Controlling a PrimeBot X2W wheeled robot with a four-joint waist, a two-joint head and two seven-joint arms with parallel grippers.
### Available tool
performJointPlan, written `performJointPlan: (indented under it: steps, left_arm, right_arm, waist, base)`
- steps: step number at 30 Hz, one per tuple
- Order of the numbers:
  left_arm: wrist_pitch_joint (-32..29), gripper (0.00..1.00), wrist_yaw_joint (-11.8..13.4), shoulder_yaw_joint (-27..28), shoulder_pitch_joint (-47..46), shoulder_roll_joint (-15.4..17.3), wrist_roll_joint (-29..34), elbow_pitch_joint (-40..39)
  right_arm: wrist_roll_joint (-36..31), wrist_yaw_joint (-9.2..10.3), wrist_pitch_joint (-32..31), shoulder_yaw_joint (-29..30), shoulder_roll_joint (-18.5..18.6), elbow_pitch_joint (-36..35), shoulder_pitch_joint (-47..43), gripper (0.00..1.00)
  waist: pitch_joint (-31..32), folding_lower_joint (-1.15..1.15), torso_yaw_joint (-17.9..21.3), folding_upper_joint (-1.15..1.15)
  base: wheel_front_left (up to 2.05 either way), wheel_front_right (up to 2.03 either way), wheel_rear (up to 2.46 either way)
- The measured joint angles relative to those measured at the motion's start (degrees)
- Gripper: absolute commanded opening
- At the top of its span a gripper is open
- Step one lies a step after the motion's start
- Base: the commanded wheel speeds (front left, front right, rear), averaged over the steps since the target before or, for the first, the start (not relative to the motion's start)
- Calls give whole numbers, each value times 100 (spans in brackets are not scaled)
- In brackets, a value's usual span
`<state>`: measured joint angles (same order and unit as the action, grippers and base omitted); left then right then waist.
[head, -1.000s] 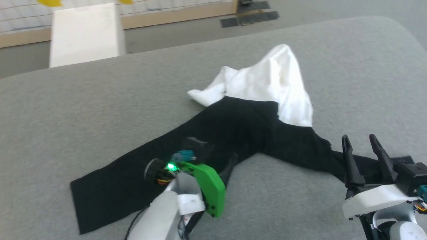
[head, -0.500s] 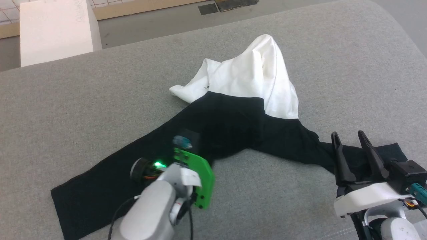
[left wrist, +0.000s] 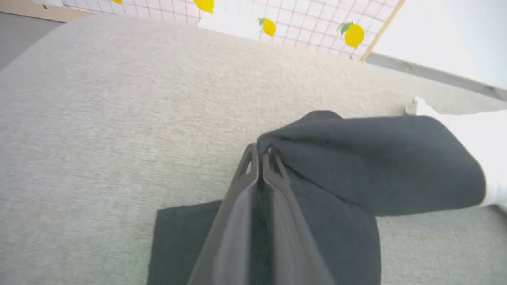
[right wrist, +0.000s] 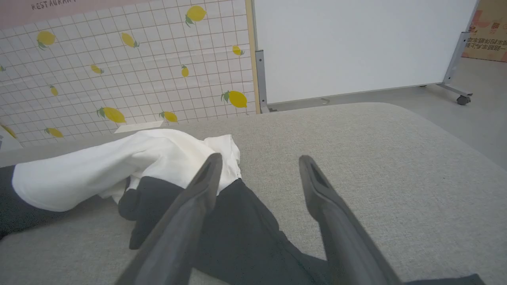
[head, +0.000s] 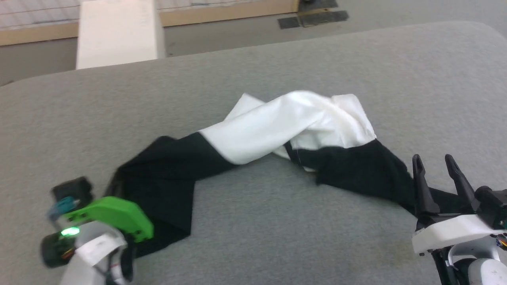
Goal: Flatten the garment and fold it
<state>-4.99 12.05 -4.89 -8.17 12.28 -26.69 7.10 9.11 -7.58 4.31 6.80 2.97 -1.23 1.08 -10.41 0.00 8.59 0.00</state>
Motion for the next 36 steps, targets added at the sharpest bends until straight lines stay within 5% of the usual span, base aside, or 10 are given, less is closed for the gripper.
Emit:
performJointPlan:
  steps: [7,9,10,13,23,36]
  left_arm:
    - [156,0,376,566,447,232,-56,-403]
    - [96,100,314,515,506,235,-115,-366]
    - [55,100,43,316,528,123,-319,-301]
    - [221,100,-193,176,528,-42,-426,-230]
    - [1814,100,-393,204,571,-200,-51,-467]
    - [1954,100,-891,371,344,-731,605,-699]
  right_arm:
    - [-58,0,-202,86,-2,-76,-5,100]
    - [-59,0,-252,88,-1,-81,-5,100]
    - [-59,0,-392,80,-3,-85,-5,100]
    - [-90,0,-743,108,-3,-34,-30,100]
    - [-86,0,-2484,539,-7,213,-350,100]
    - [-73,0,-3664,637,4,1062,437,100]
  waist:
    - [85,0,-447,0]
    - [101,0,-535,0]
    - [116,0,-627,0]
    - [134,0,-689,0]
    - [203,0,-1005,0]
    - [-132,0,-1408,0]
  base:
    - [0,0,0]
    - [0,0,0]
    - [0,0,0]
    - [0,0,0]
    - [0,0,0]
    - [0,0,0]
